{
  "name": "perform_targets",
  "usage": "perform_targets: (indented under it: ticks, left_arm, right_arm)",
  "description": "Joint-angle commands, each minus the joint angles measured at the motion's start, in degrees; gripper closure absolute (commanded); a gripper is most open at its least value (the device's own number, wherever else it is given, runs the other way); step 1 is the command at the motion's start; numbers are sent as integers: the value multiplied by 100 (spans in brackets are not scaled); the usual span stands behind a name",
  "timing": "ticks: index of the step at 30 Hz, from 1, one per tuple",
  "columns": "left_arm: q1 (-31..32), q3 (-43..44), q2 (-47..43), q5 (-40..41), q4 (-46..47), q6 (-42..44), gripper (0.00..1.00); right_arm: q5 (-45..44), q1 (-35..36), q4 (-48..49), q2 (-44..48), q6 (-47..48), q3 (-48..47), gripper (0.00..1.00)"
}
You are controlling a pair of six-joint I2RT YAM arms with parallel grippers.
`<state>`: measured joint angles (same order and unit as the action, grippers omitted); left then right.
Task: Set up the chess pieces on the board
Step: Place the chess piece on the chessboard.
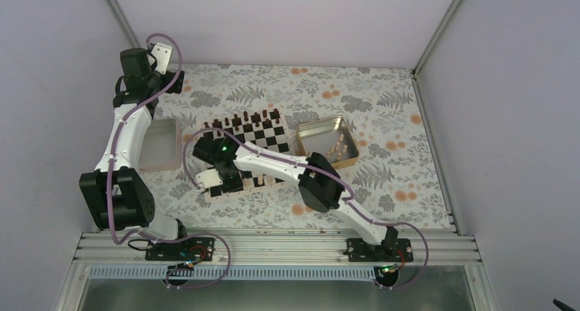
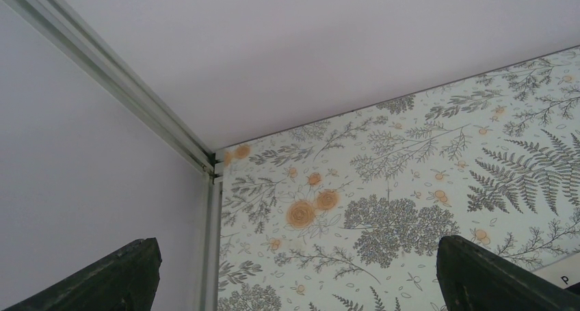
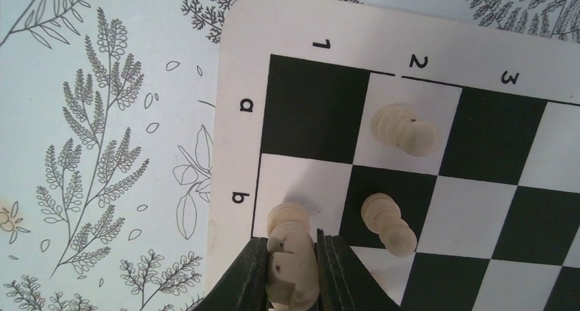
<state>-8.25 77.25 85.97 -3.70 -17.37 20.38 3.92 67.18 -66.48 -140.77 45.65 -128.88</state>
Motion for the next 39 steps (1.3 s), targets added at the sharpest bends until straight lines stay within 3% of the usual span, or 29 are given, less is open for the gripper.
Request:
perform_targets:
  ticks: [1, 22, 25, 29, 35, 39]
  left_arm:
    - [-36, 115, -107, -129, 34, 36, 0]
    - [-32, 88, -108, -249, 19, 27, 0]
    - [-29, 80, -120, -276, 17, 34, 0]
    - [-28, 75, -118, -297, 15, 36, 0]
    - [-31, 82, -118, -285, 7, 44, 0]
    - [-36, -15, -125, -216, 67, 71, 0]
  right_arm:
    - [141, 63, 28, -119, 84, -85, 85]
    - [96, 33, 150, -218, 96, -76, 80]
    - [62, 22, 225, -130, 55, -63, 73]
    - [72, -17, 284, 143, 56, -33, 68]
    - [285, -147, 83, 741, -4, -49, 67]
    - [343, -402, 126, 1541, -140, 446, 67]
